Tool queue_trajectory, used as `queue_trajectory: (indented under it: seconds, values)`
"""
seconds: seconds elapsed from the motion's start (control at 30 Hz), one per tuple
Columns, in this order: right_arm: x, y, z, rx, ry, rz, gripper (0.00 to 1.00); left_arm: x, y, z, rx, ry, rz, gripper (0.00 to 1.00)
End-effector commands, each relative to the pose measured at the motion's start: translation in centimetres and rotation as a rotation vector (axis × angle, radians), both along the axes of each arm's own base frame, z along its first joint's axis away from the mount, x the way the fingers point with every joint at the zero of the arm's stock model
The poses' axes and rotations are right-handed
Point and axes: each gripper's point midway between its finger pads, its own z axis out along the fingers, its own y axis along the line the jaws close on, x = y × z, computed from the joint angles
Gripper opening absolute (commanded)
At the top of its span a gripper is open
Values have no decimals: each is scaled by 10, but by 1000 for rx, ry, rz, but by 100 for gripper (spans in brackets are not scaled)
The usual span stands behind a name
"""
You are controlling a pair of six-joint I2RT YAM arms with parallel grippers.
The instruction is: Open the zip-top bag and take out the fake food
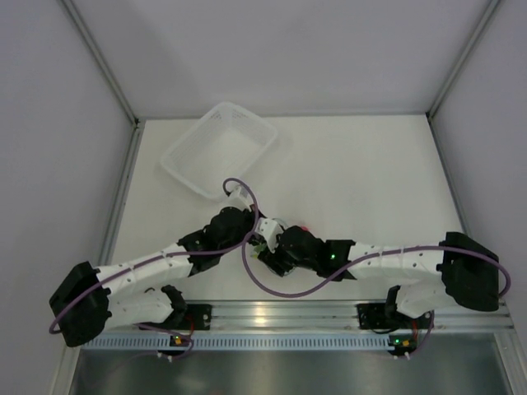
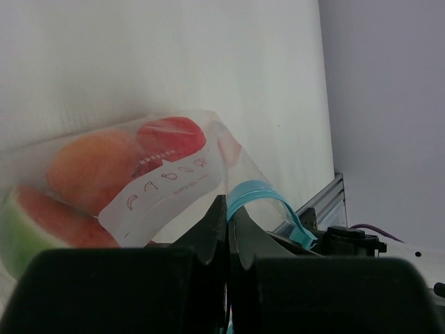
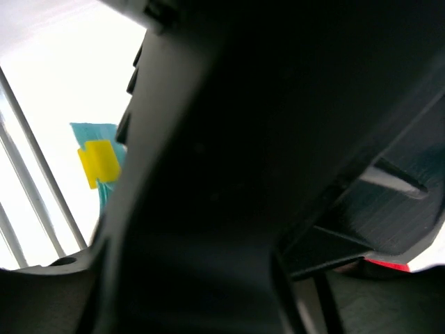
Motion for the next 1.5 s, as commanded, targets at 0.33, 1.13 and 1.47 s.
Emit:
queue_trajectory:
  seconds: [0.33,1.13,1.47]
  values:
    - [-21,20,-16,-11,147,42,64,0,-8,23,-90,-38,-26,0]
    - [33,-29,-7,-33,-34,-346,57,-2,0,11,-70,-31,-27,0]
    - [15,-22,-23,-33,78,-161,63,-4,-7,11,-66,-26,-72,0]
